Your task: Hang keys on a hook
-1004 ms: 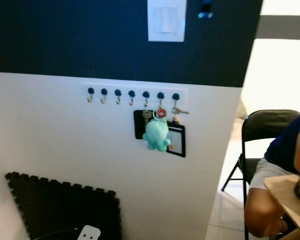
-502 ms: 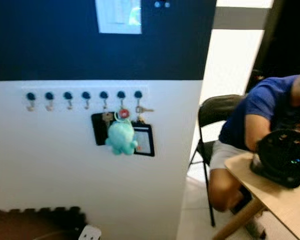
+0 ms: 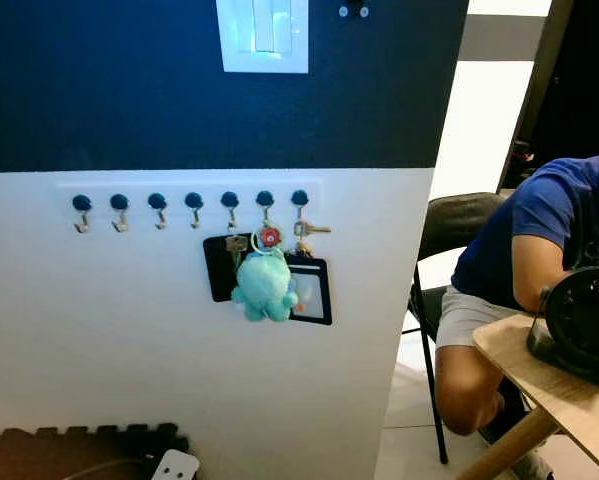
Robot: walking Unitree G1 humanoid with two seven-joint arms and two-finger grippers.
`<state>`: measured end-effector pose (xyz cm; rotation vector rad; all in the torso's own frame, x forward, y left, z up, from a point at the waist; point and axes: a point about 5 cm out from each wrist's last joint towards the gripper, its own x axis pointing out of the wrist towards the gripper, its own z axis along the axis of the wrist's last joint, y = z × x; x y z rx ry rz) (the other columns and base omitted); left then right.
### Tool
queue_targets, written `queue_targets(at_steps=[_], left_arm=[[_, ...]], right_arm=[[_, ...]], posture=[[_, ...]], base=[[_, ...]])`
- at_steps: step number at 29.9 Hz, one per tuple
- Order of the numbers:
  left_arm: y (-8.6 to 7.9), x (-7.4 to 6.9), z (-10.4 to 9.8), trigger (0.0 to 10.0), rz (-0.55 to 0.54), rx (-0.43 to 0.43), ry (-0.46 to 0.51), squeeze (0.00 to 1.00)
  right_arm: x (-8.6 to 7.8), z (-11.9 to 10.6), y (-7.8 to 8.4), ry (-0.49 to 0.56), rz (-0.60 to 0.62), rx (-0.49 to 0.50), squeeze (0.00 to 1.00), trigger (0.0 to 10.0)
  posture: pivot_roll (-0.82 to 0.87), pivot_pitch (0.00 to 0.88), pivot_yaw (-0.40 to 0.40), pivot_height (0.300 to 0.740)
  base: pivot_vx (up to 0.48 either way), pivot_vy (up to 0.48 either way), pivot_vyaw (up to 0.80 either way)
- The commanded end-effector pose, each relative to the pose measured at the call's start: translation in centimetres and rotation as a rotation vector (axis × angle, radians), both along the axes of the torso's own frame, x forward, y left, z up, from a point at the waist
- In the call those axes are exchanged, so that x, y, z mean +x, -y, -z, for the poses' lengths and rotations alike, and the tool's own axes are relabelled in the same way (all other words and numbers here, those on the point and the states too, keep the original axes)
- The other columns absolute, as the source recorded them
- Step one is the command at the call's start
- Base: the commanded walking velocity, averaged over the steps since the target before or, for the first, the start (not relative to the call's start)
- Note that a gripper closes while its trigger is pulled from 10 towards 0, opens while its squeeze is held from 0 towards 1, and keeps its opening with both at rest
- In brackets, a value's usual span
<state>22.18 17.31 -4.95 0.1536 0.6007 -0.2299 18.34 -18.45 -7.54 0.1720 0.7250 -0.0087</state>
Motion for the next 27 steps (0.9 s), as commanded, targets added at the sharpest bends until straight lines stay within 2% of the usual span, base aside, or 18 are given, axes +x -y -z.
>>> queue_targets(at_steps=[1, 14, 27], left_arm=[[-0.30, -0.31, 0.09, 10.0, -0.007, -0.005, 0.000, 0.00], [-0.26, -0.29, 0.06, 10.0, 0.004, -0.006, 0.002, 0.00], [-0.02, -0.20, -0.28, 10.0, 0.048, -0.018, 0.036, 0.00]], right_arm=[[-0.45, 0.27, -0.21, -0.017, 0.005, 0.005, 0.00, 10.0], [-0.51, 0.31, -0.26, -0.020, 0.007, 0.004, 0.00, 10.0], [-0.56, 0.34, -0.31, -0.020, 0.015, 0.007, 0.00, 10.0]], posture=[[0.05, 0.012, 0.021, 0.740], [0.06, 0.014, 0.023, 0.740], [0.06, 0.020, 0.028, 0.740]], base=[[0.000, 0.285, 0.00], [0.000, 0.284, 0.00], [0.000, 0.000, 0.00]])
